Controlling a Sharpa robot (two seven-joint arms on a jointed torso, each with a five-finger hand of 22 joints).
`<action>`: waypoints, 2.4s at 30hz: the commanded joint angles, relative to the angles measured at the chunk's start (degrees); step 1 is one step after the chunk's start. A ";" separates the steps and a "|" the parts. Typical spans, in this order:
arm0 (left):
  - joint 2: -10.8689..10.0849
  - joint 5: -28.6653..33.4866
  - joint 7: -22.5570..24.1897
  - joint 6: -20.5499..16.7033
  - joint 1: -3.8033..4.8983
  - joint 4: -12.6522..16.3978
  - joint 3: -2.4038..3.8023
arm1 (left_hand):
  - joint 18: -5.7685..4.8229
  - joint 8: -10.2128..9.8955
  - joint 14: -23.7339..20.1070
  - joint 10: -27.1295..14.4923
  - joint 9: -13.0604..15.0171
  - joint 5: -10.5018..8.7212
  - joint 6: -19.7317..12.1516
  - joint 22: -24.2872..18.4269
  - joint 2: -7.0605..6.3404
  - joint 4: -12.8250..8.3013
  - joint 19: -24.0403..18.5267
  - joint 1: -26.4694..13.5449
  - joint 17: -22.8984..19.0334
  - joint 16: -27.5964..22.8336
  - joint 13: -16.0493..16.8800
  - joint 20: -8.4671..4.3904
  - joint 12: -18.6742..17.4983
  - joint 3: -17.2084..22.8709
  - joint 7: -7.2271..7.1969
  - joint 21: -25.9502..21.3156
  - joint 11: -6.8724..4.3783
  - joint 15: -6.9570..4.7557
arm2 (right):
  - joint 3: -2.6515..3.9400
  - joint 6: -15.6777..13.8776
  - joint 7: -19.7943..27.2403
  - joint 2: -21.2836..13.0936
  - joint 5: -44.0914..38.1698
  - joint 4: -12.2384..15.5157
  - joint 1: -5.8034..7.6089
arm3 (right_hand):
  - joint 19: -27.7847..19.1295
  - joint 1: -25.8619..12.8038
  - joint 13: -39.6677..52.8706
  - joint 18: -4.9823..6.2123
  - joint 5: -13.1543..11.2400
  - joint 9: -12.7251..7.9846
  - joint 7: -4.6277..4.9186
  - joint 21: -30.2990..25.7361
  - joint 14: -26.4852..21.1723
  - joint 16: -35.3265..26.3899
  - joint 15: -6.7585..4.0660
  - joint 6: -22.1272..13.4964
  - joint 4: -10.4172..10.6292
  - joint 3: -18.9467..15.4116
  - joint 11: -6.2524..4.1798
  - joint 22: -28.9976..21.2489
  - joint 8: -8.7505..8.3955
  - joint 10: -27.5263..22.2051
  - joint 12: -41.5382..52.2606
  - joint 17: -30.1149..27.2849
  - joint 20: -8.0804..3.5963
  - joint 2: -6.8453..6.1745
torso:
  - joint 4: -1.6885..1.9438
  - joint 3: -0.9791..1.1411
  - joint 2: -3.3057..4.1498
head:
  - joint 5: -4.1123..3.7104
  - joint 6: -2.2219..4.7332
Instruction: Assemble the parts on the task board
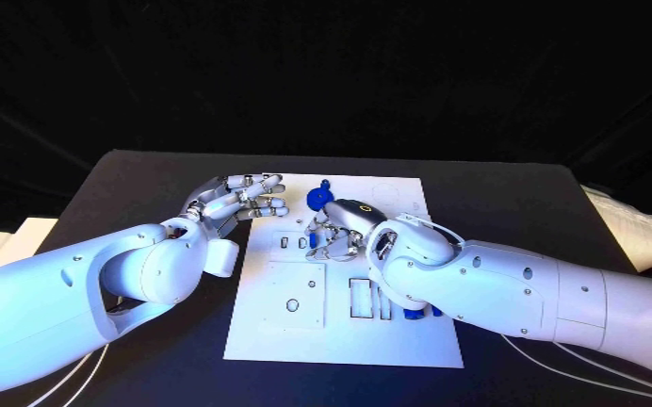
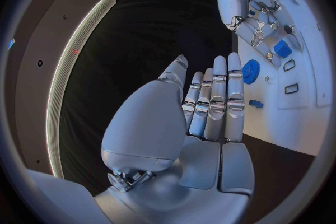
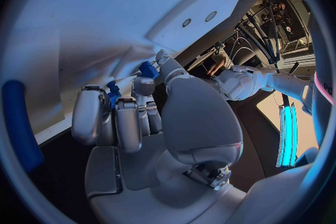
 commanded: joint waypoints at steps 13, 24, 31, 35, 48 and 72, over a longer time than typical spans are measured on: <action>0.50 -3.12 -2.56 0.95 0.07 -1.59 0.03 | 0.71 -0.03 5.68 1.47 0.10 -0.18 0.17 1.55 0.62 -0.83 4.77 -1.11 3.13 3.74 0.37 -1.34 0.67 0.22 -0.47 2.49 -1.10 -1.53 | 0.66 -6.56 17.09 -3.39 12.10 4.30 0.43 | -0.27 0.08 -0.24 -0.42 0.71 0.11 0.33 -0.52 4.02 -0.83 0.49 -1.14 0.54 -1.23 0.30 -0.27 -0.08 -0.87 -0.30 6.79 0.33 0.78 | -0.08 0.14 -0.33 | 0.21 0.40; 2.01 -23.86 -23.55 7.08 2.83 -5.50 0.02 | -2.64 3.33 18.13 12.83 1.03 -6.25 2.26 33.35 -0.32 2.64 16.92 -6.26 58.80 63.77 14.32 -7.30 17.34 -3.42 -4.26 37.32 -6.68 -6.97 | 1.28 -6.60 25.00 -12.37 35.58 8.84 6.75 | -2.23 1.95 -1.94 0.32 3.09 0.38 0.32 -2.67 2.97 -3.60 0.44 -0.47 0.31 -1.04 0.23 -4.04 0.62 -2.49 -2.01 2.85 0.37 3.26 | -0.26 0.95 -2.75 | 1.57 0.18; 5.75 -42.49 -40.94 17.03 6.71 -10.04 -0.01 | -4.02 8.05 19.42 9.81 3.02 -6.46 3.53 50.17 0.98 7.96 16.33 -11.49 68.80 73.03 27.90 -7.92 32.17 -8.17 -5.98 52.37 -7.47 -7.46 | 1.32 -6.20 24.97 -18.12 44.75 7.67 10.69 | -2.28 1.39 -1.90 0.36 3.29 0.38 0.24 -2.94 3.02 -3.71 0.38 -0.35 0.73 -1.66 0.18 -4.36 0.70 -2.20 -1.71 2.87 0.30 3.32 | -0.98 1.17 -4.10 | 1.92 -0.39; 9.24 -50.24 -47.69 22.32 7.94 -13.01 -0.04 | -6.23 10.71 20.85 11.85 4.62 -7.27 4.42 64.33 1.82 9.27 19.45 -17.88 75.06 78.88 41.29 -8.29 45.56 -12.55 -6.90 63.60 -8.27 -8.35 | 1.28 -5.46 24.52 -20.06 46.26 6.93 11.50 | -2.80 1.21 -2.17 0.57 3.34 0.38 0.20 -3.59 2.78 -4.44 0.34 -0.32 0.86 -2.05 0.15 -5.50 0.72 -2.29 -1.93 1.89 0.26 3.26 | -1.17 1.34 -4.47 | 2.21 -0.78; 19.91 -60.89 -57.08 30.48 9.11 -21.94 -0.24 | -7.55 17.17 20.97 11.59 10.17 -7.36 2.57 72.77 3.96 9.29 20.94 -20.30 75.60 79.36 53.03 -8.82 56.82 -17.29 -7.74 69.97 -8.93 -8.89 | 0.98 -5.88 25.00 -20.89 42.77 6.84 11.86 | -2.73 1.82 -2.18 0.58 4.15 0.36 0.14 -3.85 2.72 -4.89 0.23 -0.27 0.78 -2.22 0.04 -5.70 0.74 -2.07 -1.70 1.48 0.15 3.84 | -1.25 1.46 -4.58 | 2.72 -1.42; 26.77 -61.79 -58.54 36.53 9.07 -28.75 -1.87 | -7.96 24.97 20.97 12.20 18.18 -7.28 -1.25 75.39 4.38 9.29 21.32 -19.98 75.60 79.36 57.91 -9.10 61.24 -18.81 -8.48 71.77 -9.45 -9.33 | 0.27 -4.95 23.47 -19.83 43.38 5.54 11.79 | -2.72 1.15 -2.49 0.61 4.70 0.31 0.18 -4.25 2.75 -5.29 0.25 -0.39 1.55 -3.19 0.09 -6.13 0.66 -2.10 -1.77 1.16 0.12 4.16 | -1.47 1.24 -3.90 | 2.93 -1.94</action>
